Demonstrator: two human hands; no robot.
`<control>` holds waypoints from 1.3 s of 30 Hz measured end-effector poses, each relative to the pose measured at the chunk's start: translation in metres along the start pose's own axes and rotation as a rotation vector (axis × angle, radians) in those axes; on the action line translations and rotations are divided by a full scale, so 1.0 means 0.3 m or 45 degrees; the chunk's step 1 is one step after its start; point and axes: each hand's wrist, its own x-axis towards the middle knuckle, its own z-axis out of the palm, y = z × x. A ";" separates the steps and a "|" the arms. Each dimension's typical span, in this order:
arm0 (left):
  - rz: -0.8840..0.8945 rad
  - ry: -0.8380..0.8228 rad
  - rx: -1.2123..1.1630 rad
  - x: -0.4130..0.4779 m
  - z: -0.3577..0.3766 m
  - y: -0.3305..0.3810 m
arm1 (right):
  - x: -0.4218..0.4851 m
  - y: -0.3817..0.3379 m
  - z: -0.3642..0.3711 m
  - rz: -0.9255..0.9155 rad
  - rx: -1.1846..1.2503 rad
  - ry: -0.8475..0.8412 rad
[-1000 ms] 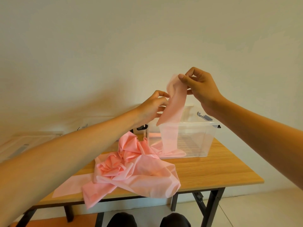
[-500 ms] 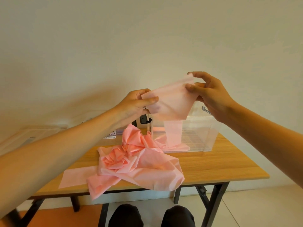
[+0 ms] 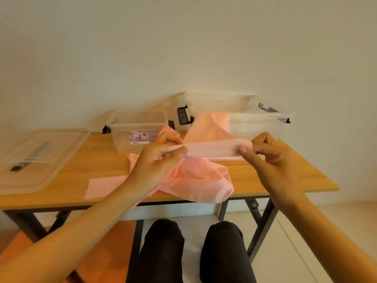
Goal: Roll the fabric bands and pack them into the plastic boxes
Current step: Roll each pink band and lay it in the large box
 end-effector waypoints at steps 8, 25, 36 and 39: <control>-0.273 -0.081 0.066 -0.223 0.050 -0.056 | -0.276 0.104 0.015 0.061 -0.084 0.013; -0.154 -0.061 0.086 -0.250 0.057 -0.075 | -0.157 0.187 0.004 -0.306 -0.543 -0.634; -0.053 -0.098 0.094 -0.235 0.087 -0.093 | 0.258 0.177 0.191 -0.044 -0.818 0.132; -0.006 -0.106 0.159 -0.228 0.085 -0.103 | 0.363 0.192 0.259 0.042 -1.033 0.069</control>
